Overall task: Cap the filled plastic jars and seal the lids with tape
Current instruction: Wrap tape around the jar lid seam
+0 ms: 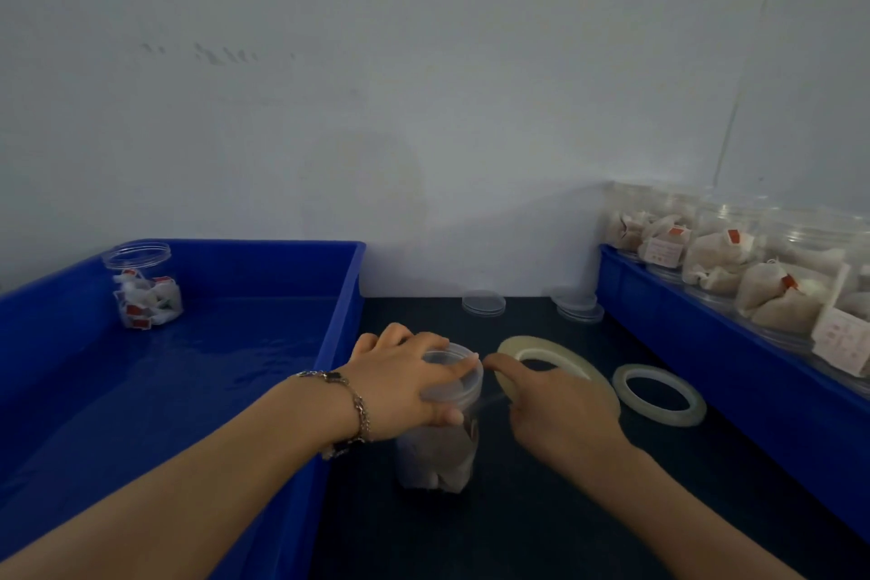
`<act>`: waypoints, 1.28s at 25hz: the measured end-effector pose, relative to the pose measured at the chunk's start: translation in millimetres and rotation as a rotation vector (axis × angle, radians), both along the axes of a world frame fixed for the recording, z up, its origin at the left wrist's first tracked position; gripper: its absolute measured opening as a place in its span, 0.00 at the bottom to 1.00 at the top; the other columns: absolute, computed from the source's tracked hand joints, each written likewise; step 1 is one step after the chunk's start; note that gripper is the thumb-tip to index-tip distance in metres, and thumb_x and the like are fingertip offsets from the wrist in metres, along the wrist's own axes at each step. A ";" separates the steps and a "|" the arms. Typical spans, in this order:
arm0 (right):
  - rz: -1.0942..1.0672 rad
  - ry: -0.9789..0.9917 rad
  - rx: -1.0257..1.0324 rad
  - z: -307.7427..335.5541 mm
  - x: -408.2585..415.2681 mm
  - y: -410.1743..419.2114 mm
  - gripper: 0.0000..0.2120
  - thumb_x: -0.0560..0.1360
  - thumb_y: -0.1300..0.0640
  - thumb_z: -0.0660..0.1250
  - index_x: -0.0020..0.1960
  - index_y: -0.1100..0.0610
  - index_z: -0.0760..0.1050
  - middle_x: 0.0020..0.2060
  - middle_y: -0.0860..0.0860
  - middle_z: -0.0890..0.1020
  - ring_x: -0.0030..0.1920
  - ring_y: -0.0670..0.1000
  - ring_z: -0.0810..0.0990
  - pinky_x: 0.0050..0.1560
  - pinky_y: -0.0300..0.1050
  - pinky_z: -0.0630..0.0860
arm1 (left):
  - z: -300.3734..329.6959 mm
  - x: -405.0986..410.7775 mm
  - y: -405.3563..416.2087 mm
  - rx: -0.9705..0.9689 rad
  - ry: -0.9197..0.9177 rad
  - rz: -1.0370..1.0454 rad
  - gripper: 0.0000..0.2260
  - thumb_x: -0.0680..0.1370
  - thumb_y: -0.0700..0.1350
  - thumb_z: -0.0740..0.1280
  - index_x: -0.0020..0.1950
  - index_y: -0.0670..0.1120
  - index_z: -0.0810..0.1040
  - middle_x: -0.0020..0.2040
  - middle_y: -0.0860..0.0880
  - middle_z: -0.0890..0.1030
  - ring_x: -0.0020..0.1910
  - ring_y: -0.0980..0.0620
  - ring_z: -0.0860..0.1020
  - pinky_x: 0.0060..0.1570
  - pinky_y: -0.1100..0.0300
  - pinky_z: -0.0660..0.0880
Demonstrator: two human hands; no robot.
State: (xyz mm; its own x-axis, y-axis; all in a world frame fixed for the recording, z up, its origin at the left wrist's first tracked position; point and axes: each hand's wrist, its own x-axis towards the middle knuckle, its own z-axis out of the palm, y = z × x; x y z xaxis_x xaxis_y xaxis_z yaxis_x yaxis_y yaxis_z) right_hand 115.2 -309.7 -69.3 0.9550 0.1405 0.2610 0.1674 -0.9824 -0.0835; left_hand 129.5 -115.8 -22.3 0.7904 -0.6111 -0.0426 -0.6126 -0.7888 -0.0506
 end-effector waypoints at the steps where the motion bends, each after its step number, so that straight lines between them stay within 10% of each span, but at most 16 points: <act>1: 0.014 -0.001 -0.004 1.1 5.1 1.0 0.30 0.75 0.57 0.62 0.69 0.37 0.52 0.31 0.45 0.69 0.30 0.42 0.70 0.28 0.36 0.63 | 2.9 -1.0 2.0 -0.023 0.045 -0.009 0.26 0.79 0.60 0.56 0.74 0.65 0.49 0.76 0.57 0.51 0.70 0.50 0.52 0.67 0.52 0.54; 11: 0.169 0.015 0.153 4.8 33.5 25.4 0.14 0.78 0.47 0.60 0.63 0.45 0.70 0.55 0.47 0.80 0.54 0.50 0.79 0.47 0.43 0.70 | 19.6 1.2 13.9 0.015 0.159 -0.066 0.27 0.81 0.41 0.59 0.75 0.60 0.54 0.77 0.61 0.52 0.74 0.54 0.56 0.72 0.57 0.53; 17: 0.245 0.129 0.072 19.1 42.1 28.2 0.25 0.74 0.49 0.67 0.69 0.49 0.64 0.57 0.48 0.79 0.57 0.52 0.78 0.52 0.49 0.75 | 13.2 2.5 18.2 -0.291 0.264 -0.044 0.23 0.78 0.56 0.63 0.72 0.56 0.65 0.75 0.58 0.60 0.74 0.56 0.56 0.69 0.60 0.57; 20: 0.244 0.300 0.300 11.7 37.4 23.8 0.39 0.72 0.51 0.69 0.72 0.52 0.46 0.50 0.47 0.77 0.50 0.48 0.79 0.49 0.49 0.76 | -2.2 -4.3 -1.5 -0.323 -0.053 0.052 0.29 0.72 0.66 0.63 0.70 0.55 0.68 0.73 0.53 0.64 0.72 0.53 0.61 0.69 0.59 0.59; 25: 0.273 0.473 0.571 7.9 19.7 -1.6 0.34 0.73 0.62 0.68 0.65 0.48 0.48 0.51 0.50 0.79 0.51 0.48 0.80 0.53 0.45 0.79 | -7.9 0.9 -15.7 0.003 -0.076 0.124 0.29 0.77 0.65 0.54 0.75 0.61 0.48 0.77 0.45 0.53 0.75 0.42 0.54 0.71 0.43 0.54; 32: 0.205 0.393 0.602 2.4 -23.3 -19.9 0.23 0.69 0.35 0.67 0.59 0.33 0.59 0.33 0.44 0.81 0.33 0.39 0.77 0.35 0.32 0.72 | 6.8 4.4 -1.0 -0.003 0.002 0.004 0.25 0.80 0.51 0.59 0.75 0.61 0.55 0.76 0.55 0.56 0.71 0.49 0.63 0.66 0.52 0.65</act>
